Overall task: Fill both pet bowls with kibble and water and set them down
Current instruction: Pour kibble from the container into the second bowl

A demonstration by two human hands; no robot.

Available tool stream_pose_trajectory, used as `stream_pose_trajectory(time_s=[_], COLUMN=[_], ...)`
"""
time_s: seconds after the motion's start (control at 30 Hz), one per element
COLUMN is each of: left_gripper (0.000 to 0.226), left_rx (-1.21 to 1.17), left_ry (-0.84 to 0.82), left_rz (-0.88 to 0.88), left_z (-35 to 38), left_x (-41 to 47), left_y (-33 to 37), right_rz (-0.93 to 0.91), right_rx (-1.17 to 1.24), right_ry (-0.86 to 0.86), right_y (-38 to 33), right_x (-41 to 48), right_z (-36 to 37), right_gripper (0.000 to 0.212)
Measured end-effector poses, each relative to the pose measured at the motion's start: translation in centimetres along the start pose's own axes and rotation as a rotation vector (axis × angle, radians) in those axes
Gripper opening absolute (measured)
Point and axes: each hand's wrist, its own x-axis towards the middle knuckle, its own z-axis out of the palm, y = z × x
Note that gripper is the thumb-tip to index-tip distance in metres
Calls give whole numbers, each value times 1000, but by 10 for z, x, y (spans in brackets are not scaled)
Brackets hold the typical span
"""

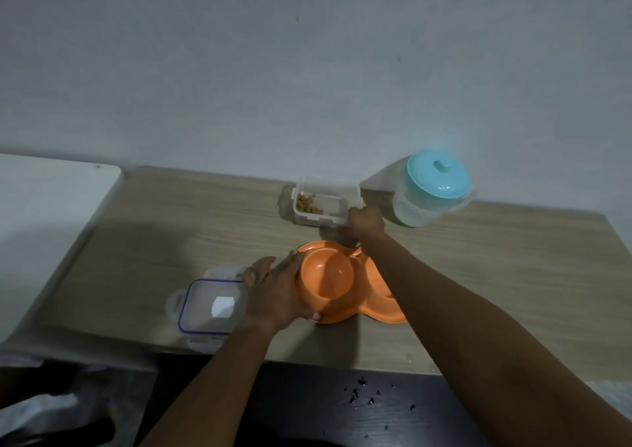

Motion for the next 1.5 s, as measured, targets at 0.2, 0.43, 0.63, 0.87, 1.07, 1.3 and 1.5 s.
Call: stream_pose_trajectory(time_s=[0.2,0.43,0.63,0.87,1.07,1.3,1.5], left_gripper=[124,127,116,102,108,102,102], left_rx=[4,-45,-238,-464,-396,-404,-418], left_ry=[-30,-84,-38,31,31,38,22], left_rz=[-22,-8,-7,-8,-78,-78,-83], left_z=[-2,-7,-7,3,2,4,4], left_x=[2,0,-4,-7,-7,-10,-10], left_y=[-3,-3,18,24,28,27,28], right_rz=[-18,24,-40,-228,-373,-487,-554], right_rx=[332,511,595,493,394,196,-13], right_ry=[-28,-178,-258,-239,-186,-74,-33], right_y=[13,36,46,50,56,63,60], right_x=[-30,-73,-100,-118,-127,-130,-130], right_z=[-36,-88,-119,-137,-134,-116,-104], right_gripper=[18,23,22,34,32,41,58])
